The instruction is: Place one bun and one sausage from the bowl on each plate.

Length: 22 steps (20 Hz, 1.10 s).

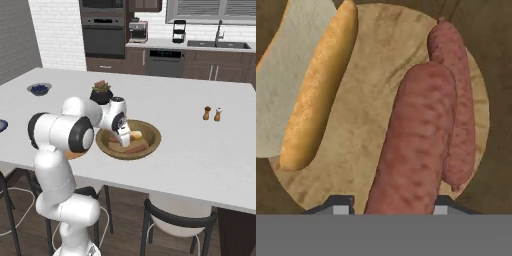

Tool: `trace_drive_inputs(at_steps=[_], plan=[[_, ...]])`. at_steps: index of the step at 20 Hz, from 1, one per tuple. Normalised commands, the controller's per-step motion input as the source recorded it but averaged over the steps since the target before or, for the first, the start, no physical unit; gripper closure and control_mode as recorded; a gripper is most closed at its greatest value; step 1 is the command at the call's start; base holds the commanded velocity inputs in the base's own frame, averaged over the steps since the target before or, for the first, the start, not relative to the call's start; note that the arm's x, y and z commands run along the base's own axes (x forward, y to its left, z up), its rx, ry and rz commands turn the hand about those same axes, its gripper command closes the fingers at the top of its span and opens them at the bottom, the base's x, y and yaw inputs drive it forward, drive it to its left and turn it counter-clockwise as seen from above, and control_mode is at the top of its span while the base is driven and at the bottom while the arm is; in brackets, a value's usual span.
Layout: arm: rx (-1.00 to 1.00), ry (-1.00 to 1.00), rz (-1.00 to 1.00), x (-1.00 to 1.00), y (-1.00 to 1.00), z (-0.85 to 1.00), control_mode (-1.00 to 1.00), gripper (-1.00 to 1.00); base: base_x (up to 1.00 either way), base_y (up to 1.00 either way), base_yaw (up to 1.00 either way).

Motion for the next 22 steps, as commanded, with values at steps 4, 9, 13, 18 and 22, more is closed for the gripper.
trace_drive_inputs(at_steps=[4, 9, 13, 18, 22], plan=[[-0.01, -0.33, -0.02, -0.85, 0.06, 1.0, -1.0, 1.0, 0.0, 0.0, 0.0], [-0.04, -0.33, 0.07, -1.0, 0.18, 0.83, -1.0, 1.0, 0.0, 0.0, 0.0], [-0.07, -0.25, 0.15, -1.0, 0.66, 0.58, -1.0, 1.0, 0.0, 0.0, 0.0], [-0.03, -0.06, 0.07, -0.39, 0.4, 0.24, 1.0, 1.0, -0.47, 0.6, 0.08], [0.0, 0.0, 0.0, 0.0, 0.0, 0.0, 1.0, 1.0, -0.25, 1.0, 0.03]])
